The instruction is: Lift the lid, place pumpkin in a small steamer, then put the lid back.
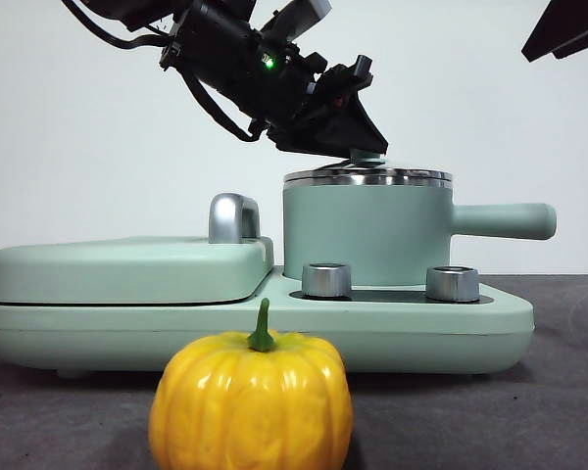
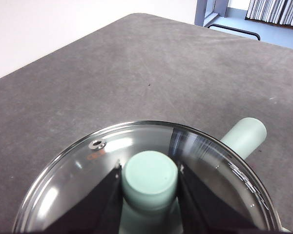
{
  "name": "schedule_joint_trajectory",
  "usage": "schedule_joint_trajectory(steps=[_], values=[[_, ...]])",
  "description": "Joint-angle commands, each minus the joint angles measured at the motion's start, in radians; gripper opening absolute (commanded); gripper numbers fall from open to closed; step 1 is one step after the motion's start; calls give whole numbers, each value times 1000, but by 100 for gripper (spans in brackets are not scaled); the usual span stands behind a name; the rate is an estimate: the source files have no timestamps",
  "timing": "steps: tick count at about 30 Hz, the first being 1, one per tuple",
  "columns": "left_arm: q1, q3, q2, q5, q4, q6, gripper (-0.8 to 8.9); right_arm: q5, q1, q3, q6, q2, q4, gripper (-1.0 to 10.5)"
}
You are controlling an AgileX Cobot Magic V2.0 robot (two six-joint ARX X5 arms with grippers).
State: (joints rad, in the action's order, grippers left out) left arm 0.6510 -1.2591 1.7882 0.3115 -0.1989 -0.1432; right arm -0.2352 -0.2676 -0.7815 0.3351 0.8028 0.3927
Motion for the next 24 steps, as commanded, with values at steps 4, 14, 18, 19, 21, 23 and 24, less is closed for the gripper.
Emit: schedule_joint_trajectory(steps=[4, 14, 18, 19, 21, 23, 24], values=[[5, -25, 6, -8, -5, 36, 10, -1, -4, -19, -13, 6, -8, 246], [-24, -26, -151, -9, 14, 52, 10, -1, -4, -19, -13, 6, -7, 246], [-65, -26, -233, -9, 98, 52, 10, -1, -4, -19, -13, 6, -7, 246], [-77, -26, -254, -10, 130, 51, 10, -1, -4, -19, -13, 6, -7, 246], [-103, -26, -294, -31, 200, 51, 10, -2, -4, -19, -13, 6, -7, 246], [-133, -26, -337, -61, 280, 44, 10, -3, -4, -19, -13, 6, -7, 246], [-147, -26, -354, -73, 313, 41, 11, -5, -5, -19, -13, 6, -7, 246]])
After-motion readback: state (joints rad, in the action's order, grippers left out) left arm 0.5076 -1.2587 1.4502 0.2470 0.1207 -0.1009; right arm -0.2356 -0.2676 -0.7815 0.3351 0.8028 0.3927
